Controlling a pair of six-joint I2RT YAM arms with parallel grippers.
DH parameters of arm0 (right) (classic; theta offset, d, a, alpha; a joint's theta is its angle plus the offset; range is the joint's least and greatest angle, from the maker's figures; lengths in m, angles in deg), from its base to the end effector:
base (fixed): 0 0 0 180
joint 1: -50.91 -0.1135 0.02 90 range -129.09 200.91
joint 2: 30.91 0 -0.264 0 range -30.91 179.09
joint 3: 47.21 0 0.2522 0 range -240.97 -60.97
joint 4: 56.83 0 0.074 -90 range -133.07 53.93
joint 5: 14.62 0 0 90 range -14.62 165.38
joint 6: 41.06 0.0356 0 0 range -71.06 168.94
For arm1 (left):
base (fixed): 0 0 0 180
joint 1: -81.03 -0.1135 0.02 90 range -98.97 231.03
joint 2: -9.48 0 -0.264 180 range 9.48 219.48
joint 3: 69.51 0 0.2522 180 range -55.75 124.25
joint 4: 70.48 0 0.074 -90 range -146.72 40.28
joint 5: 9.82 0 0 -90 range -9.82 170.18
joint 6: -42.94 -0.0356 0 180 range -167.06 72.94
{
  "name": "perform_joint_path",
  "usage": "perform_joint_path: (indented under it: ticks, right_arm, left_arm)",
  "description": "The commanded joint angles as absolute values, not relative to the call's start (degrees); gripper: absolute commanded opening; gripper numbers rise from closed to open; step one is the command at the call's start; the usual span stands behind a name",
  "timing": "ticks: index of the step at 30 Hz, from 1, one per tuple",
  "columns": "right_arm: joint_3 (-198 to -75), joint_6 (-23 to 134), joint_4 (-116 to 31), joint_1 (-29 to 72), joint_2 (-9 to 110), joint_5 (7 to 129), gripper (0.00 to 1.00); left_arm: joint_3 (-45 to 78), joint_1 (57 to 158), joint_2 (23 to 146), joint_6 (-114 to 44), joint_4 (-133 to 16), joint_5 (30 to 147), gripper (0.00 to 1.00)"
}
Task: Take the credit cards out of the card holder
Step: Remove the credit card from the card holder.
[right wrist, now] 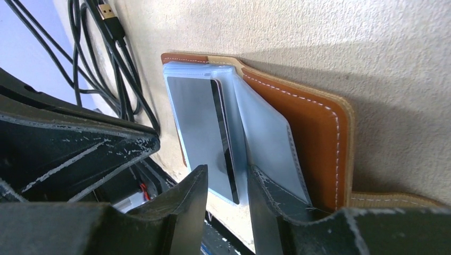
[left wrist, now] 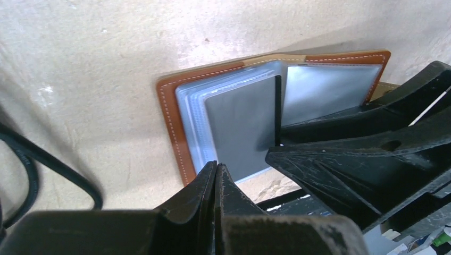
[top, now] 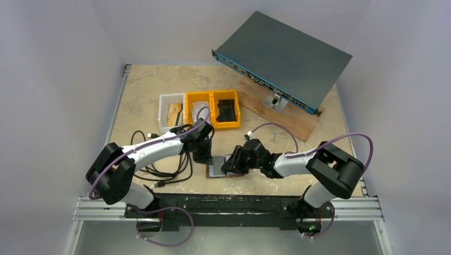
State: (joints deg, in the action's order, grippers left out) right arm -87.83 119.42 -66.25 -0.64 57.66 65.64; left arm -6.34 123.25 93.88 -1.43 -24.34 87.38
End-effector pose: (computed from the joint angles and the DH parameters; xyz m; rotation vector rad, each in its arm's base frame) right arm 0.1617 0.2134 0.1222 0.3209 2.5714 1.1986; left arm 0.1980 -0.1857 0.1840 -0.0497 2.8955 -0.5332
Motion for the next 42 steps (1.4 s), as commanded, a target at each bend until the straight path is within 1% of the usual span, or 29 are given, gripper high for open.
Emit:
perform_joint_path:
  ticks: [1, 10, 16, 26, 31, 33, 36, 42]
  right_arm:
    - [-86.6, 122.0, -68.8, -0.4, 57.8, 65.1, 0.35]
    - [-87.2, 121.5, -65.7, -0.4, 54.5, 67.7, 0.36]
    - [-86.3, 121.4, -66.2, -0.4, 54.8, 68.6, 0.36]
    - [-86.1, 120.4, -69.8, 0.1, 58.2, 67.6, 0.36]
    - [-86.1, 120.4, -74.1, 0.1, 61.4, 65.1, 0.35]
    - [-86.2, 120.6, -75.5, 0.1, 62.2, 64.5, 0.35]
    - [-86.0, 120.6, -76.4, 0.2, 62.6, 64.2, 0.35]
    - [-83.0, 120.7, -79.6, 1.9, 61.2, 63.2, 0.35]
  left_arm:
    - [-7.3, 121.7, 91.5, -3.2, -24.7, 86.6, 0.00]
    - [-7.4, 121.6, 93.9, -3.5, -27.5, 88.5, 0.00]
    - [-8.1, 121.7, 96.2, -3.5, -29.5, 89.8, 0.00]
    - [-8.3, 121.7, 98.9, -3.5, -31.0, 91.3, 0.00]
    - [-7.0, 122.4, 100.2, -3.8, -30.3, 91.1, 0.00]
    - [-6.1, 123.4, 101.2, -3.8, -29.7, 90.8, 0.00]
    - [-5.1, 123.9, 102.8, -3.5, -28.7, 89.5, 0.03]
    - [-4.5, 123.9, 104.4, -3.0, -25.1, 84.2, 0.04]
